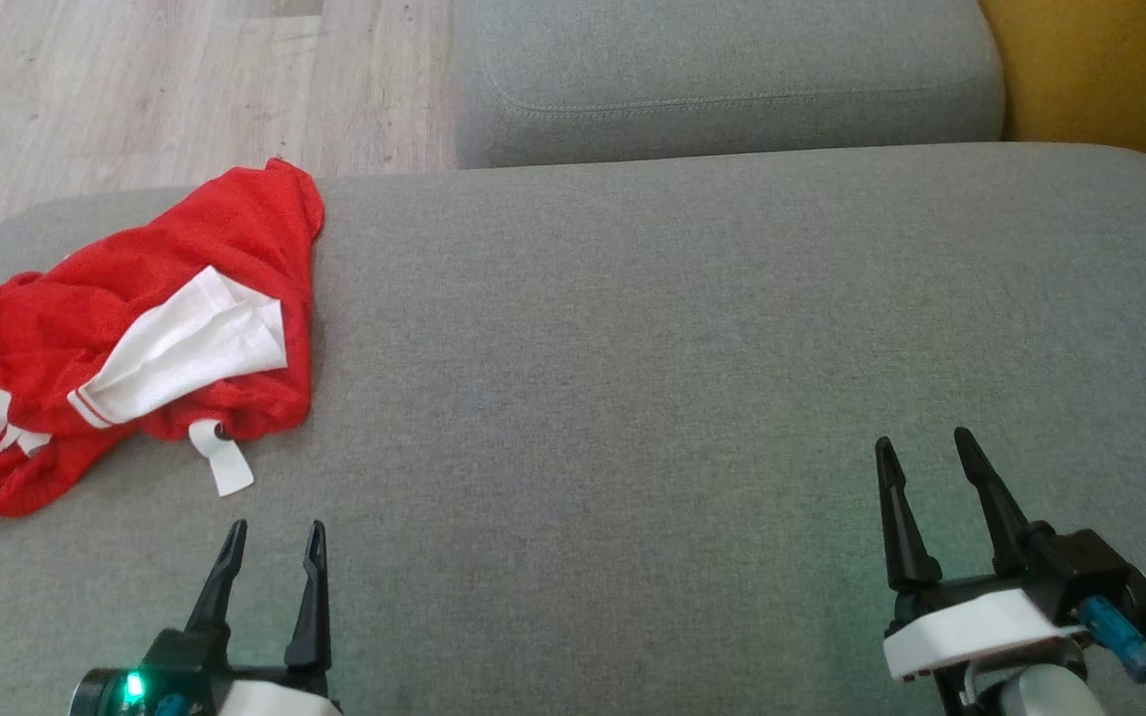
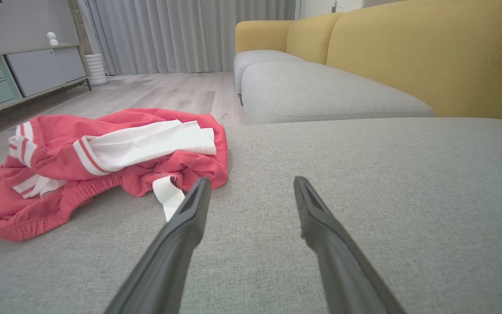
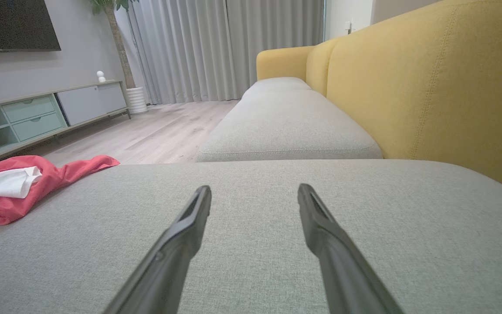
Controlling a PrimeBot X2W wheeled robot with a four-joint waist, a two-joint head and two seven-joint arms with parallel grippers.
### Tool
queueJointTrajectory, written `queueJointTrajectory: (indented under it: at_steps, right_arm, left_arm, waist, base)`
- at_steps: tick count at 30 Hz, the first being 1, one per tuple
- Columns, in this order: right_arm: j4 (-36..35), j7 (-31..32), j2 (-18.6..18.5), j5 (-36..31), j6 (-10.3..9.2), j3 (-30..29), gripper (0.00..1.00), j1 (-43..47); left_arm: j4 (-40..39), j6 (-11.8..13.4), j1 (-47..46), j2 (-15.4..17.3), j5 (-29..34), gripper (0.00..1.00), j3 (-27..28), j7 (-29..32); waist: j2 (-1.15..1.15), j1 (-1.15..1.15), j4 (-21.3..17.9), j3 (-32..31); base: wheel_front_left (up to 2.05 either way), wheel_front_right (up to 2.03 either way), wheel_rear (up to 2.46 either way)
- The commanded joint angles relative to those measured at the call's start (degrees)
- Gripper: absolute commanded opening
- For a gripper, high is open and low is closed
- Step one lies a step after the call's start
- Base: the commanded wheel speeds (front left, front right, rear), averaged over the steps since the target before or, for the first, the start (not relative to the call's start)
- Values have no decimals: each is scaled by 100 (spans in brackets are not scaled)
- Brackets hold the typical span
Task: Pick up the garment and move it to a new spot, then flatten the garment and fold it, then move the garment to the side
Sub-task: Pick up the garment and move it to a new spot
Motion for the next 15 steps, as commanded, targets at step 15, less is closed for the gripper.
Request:
queueJointTrajectory:
  at_steps: [15]
  right_arm:
    - [-130,-77,-55,50,45,204,100,70]
  left_arm:
    - [-148,-14,-118,-29,28,100,244,-70]
  waist:
    - [0,0,1408,-215]
  base:
    - [0,0,0]
